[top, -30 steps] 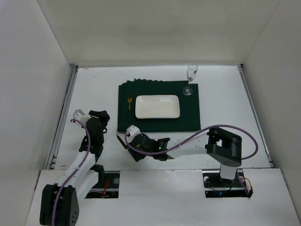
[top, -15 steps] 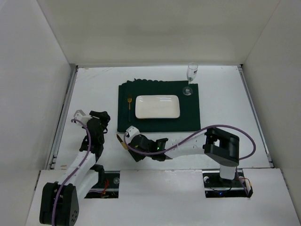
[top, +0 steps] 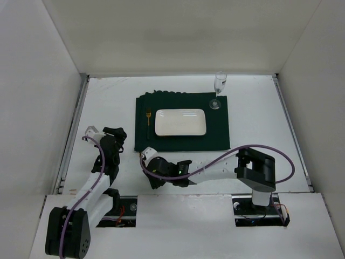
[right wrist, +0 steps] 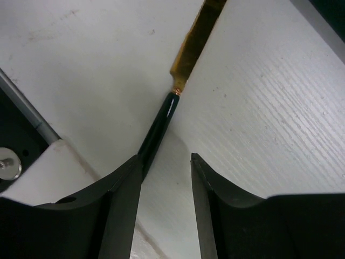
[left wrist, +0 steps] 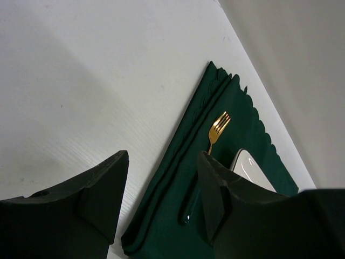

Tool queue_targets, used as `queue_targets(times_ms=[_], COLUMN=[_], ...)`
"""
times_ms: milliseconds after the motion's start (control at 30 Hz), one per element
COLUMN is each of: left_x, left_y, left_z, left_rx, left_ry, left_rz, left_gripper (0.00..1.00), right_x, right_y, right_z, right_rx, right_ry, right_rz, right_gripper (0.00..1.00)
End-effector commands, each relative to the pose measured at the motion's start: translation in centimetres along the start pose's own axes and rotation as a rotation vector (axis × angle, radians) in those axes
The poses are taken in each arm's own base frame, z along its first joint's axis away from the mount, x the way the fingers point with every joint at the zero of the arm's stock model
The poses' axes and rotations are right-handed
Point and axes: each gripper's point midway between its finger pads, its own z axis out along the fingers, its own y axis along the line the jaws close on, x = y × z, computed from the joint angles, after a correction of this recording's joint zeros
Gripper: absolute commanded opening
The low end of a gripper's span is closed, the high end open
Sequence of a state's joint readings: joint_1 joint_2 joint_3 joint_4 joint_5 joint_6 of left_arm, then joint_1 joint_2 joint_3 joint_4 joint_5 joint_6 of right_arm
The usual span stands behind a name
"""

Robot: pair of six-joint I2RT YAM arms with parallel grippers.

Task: Set the dinner table for one person

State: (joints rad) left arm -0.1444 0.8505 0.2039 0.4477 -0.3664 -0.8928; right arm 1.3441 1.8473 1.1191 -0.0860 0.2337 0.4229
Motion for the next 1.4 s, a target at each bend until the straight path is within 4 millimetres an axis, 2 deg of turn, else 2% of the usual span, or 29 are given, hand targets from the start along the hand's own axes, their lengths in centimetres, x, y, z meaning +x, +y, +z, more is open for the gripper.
queue_targets(times_ms=[0,367,500,600,767,867,967,1067,1200,1367], left_x=[-0.8,-1.1,-0.9,-0.9,-0.9,-0.9,-1.5,-2.8,-2.9,-1.0], left_y=[-0.7,-0.9,-0.7,-0.7,-0.8,-0.7,-0.6,0.2,0.5,-0.1], left_z=[0.0,-0.3,-0.2,-0.2,-0.2,-0.2,-0.2,-0.4,-0.5,0.0], left_rx=[0.033,0.045,0.040,0.039,0.041,0.036,0.037,0.016,0.010,0.018], left_ry=[-0.037,-0.044,-0.039,-0.036,-0.037,-0.040,-0.060,-0.099,-0.101,-0.049], left_rz=[-0.026,-0.035,-0.032,-0.030,-0.032,-0.031,-0.031,-0.051,-0.057,-0.027], left_gripper=[0.51,0.51,0.51,0.51,0.51,0.51,0.50,0.50,0.50,0.51], right_x=[-3.6,-0.7,-0.1,0.3,0.3,-0.9,-3.5,-5.9,-7.7,-9.0], right_y=[1.8,1.4,1.4,0.8,-0.4,0.1,1.1,1.1,-1.6,-10.3], right_z=[-1.0,1.0,1.2,1.0,0.5,-0.7,-3.1,-5.8,-8.3,-11.4], right_rx=[-0.031,0.000,0.003,0.033,0.086,0.053,-0.014,-0.047,-0.029,0.123], right_ry=[-0.080,-0.006,0.018,0.031,0.026,-0.012,-0.097,-0.180,-0.246,-0.346], right_rz=[0.048,0.069,0.065,0.065,0.065,0.076,0.093,0.110,0.165,0.297], right_gripper=[0.48,0.46,0.42,0.35,0.14,0.10,0.10,0.10,0.10,0.10])
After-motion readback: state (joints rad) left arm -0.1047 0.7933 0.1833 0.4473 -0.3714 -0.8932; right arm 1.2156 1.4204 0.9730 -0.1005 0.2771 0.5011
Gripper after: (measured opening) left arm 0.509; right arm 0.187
